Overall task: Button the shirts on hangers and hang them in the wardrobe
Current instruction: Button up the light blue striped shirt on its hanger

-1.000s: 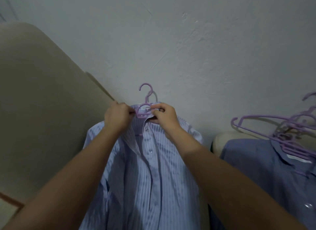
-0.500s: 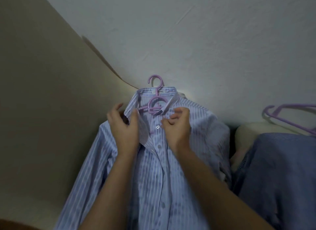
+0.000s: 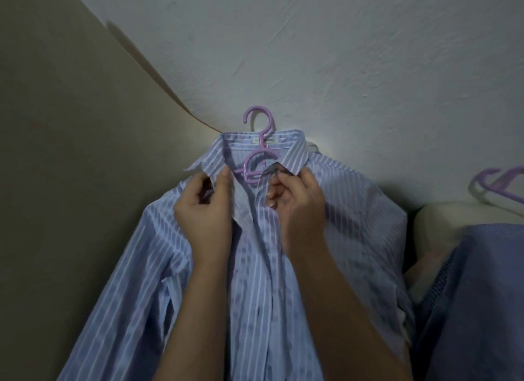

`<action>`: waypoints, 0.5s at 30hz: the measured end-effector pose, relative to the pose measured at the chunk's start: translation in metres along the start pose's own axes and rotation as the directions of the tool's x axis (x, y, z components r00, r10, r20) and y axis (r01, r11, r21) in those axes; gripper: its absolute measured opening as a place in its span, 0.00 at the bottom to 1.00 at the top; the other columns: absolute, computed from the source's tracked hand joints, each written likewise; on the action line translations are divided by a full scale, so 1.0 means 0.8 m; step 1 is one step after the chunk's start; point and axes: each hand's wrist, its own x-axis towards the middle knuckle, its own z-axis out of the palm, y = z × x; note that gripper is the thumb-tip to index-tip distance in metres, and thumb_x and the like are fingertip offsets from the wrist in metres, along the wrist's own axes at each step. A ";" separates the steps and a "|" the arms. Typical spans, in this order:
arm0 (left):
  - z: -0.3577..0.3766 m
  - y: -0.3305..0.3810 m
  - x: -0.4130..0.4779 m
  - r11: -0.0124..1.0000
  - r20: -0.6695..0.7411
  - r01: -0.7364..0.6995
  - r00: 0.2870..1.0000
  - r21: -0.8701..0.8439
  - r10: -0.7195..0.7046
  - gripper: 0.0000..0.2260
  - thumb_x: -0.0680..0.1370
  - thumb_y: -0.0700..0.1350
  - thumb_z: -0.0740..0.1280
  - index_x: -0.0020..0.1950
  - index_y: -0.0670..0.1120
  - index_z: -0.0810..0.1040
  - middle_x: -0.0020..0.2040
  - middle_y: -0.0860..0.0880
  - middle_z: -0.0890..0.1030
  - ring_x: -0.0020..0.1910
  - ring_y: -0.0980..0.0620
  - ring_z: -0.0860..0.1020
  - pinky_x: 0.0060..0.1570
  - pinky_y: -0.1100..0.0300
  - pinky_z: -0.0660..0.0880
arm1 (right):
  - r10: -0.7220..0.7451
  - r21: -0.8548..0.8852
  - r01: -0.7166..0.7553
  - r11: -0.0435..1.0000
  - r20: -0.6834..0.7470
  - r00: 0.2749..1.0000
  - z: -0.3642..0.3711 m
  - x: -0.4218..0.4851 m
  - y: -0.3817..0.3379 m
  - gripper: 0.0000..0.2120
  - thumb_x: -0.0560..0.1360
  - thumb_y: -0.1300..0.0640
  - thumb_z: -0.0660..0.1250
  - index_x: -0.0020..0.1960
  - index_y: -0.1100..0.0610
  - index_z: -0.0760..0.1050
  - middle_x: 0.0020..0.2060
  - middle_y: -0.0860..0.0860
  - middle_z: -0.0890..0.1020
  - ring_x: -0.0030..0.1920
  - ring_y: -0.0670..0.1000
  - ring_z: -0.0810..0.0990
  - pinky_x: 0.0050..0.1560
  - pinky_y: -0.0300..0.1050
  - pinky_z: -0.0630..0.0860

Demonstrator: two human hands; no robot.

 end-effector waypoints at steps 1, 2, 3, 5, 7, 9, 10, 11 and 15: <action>0.002 -0.004 -0.002 0.999 -0.006 -0.008 1.000 -0.032 0.008 0.20 0.80 0.47 0.71 0.34 0.39 0.68 0.31 0.48 0.66 0.33 0.55 0.65 0.35 0.57 0.64 | -0.094 -0.110 0.091 0.990 -0.021 0.995 -0.002 0.002 0.004 0.04 0.76 0.67 0.63 0.43 0.60 0.72 0.32 0.55 0.75 0.31 0.51 0.72 0.32 0.44 0.69; 0.003 -0.012 -0.003 0.998 -0.016 -0.012 1.000 -0.065 0.011 0.20 0.80 0.47 0.71 0.34 0.40 0.68 0.31 0.47 0.66 0.33 0.54 0.65 0.36 0.57 0.64 | -0.174 -0.204 0.163 0.965 -0.037 0.984 -0.004 0.007 0.012 0.05 0.76 0.68 0.64 0.43 0.61 0.72 0.31 0.54 0.76 0.30 0.51 0.73 0.32 0.45 0.71; 0.001 -0.014 -0.006 0.995 -0.024 -0.014 1.000 -0.098 0.012 0.19 0.80 0.47 0.71 0.34 0.41 0.68 0.31 0.46 0.66 0.33 0.53 0.66 0.36 0.56 0.65 | -0.235 -0.277 0.214 0.937 -0.046 0.971 -0.005 0.009 0.017 0.05 0.76 0.69 0.65 0.43 0.63 0.73 0.30 0.54 0.77 0.30 0.50 0.75 0.32 0.44 0.73; -0.001 -0.014 -0.005 0.990 -0.032 -0.070 0.997 -0.119 0.067 0.18 0.82 0.45 0.68 0.33 0.45 0.69 0.29 0.49 0.68 0.32 0.54 0.67 0.34 0.55 0.66 | -0.313 -0.362 0.282 0.888 -0.027 0.950 -0.005 0.014 0.028 0.06 0.76 0.68 0.68 0.42 0.64 0.74 0.30 0.52 0.79 0.30 0.49 0.77 0.34 0.44 0.76; -0.002 -0.012 -0.002 0.987 -0.023 -0.146 0.989 -0.067 0.145 0.17 0.83 0.44 0.67 0.35 0.44 0.71 0.29 0.48 0.69 0.30 0.50 0.67 0.32 0.53 0.66 | -0.330 -0.414 0.305 0.858 0.013 0.944 -0.004 0.021 0.037 0.09 0.76 0.64 0.71 0.39 0.61 0.73 0.30 0.49 0.80 0.30 0.49 0.78 0.35 0.48 0.78; 0.000 -0.012 0.000 0.985 -0.017 -0.172 0.985 -0.014 0.172 0.15 0.82 0.43 0.68 0.36 0.42 0.73 0.30 0.43 0.70 0.31 0.43 0.68 0.32 0.52 0.67 | -0.326 -0.463 0.301 0.834 0.027 0.945 -0.004 0.027 0.040 0.11 0.75 0.63 0.73 0.38 0.59 0.73 0.29 0.49 0.79 0.29 0.49 0.78 0.34 0.48 0.78; 0.000 -0.014 0.003 0.984 -0.024 -0.178 0.984 0.013 0.178 0.13 0.81 0.44 0.70 0.37 0.44 0.75 0.32 0.42 0.72 0.32 0.44 0.70 0.34 0.53 0.68 | -0.331 -0.485 0.299 0.822 0.022 0.944 -0.005 0.030 0.041 0.12 0.75 0.63 0.73 0.37 0.58 0.72 0.28 0.50 0.79 0.29 0.49 0.78 0.33 0.46 0.78; -0.001 -0.018 0.006 0.982 -0.031 -0.185 0.982 0.033 0.186 0.10 0.80 0.44 0.71 0.39 0.46 0.77 0.34 0.44 0.75 0.34 0.47 0.72 0.35 0.56 0.70 | -0.340 -0.507 0.301 0.808 0.015 0.940 -0.006 0.031 0.041 0.12 0.74 0.62 0.74 0.36 0.57 0.72 0.28 0.51 0.79 0.28 0.49 0.79 0.32 0.45 0.77; -0.003 -0.027 0.019 0.993 -0.054 -0.115 0.992 0.028 0.117 0.06 0.75 0.42 0.76 0.43 0.49 0.81 0.43 0.44 0.81 0.41 0.55 0.77 0.44 0.60 0.74 | -0.381 -0.616 0.317 0.721 0.030 0.924 -0.011 0.038 0.049 0.11 0.74 0.58 0.74 0.37 0.56 0.74 0.30 0.53 0.80 0.30 0.51 0.81 0.35 0.55 0.80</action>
